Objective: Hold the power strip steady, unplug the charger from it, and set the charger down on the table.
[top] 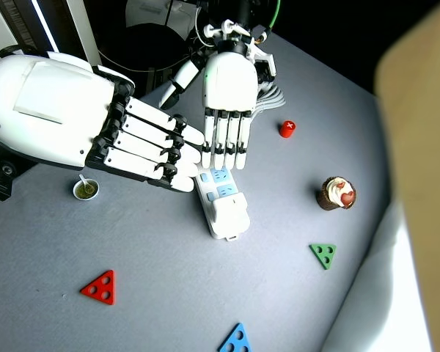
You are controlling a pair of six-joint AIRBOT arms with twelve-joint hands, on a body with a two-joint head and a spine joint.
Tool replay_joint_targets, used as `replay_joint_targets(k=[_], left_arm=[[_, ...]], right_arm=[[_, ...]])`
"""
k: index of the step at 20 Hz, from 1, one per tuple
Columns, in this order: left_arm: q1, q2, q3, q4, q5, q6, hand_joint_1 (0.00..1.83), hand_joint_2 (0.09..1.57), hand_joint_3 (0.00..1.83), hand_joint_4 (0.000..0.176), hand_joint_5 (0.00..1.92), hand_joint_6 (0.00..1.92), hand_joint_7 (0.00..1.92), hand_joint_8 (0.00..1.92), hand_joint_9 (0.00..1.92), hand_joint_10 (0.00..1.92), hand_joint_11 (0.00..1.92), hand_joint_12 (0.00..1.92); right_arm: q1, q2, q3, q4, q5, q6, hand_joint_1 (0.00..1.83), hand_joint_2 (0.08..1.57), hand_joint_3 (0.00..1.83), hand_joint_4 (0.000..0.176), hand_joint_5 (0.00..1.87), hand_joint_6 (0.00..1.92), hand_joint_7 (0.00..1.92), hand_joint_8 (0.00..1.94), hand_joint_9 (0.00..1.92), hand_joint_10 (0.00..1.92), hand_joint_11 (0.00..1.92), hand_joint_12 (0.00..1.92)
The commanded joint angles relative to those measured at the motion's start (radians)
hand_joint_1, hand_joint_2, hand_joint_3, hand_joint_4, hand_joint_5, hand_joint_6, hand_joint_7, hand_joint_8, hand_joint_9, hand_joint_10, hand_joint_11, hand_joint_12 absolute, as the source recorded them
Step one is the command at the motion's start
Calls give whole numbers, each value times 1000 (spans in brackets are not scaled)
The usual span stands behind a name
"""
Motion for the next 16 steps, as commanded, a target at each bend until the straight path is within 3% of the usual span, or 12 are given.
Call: replay_joint_targets(k=[1,10,16], left_arm=[[-1,-8,6,10,-73,4,0,971,3,0,34,0,65,7,48,9,20,10],[22,-55,45,10,-69,29,0,969,0,0,40,3,61,0,48,2,29,14],[49,-70,48,10,-69,31,0,975,2,0,37,1,53,0,39,0,16,9]], right_arm=[[6,9,6,-1,122,3,122,1053,7,0,131,0,198,0,194,0,135,184],[-4,-7,9,-1,145,2,109,1065,3,0,181,8,241,8,229,7,160,198],[-23,-39,33,35,181,-54,119,1068,3,0,180,4,251,6,241,7,165,201]])
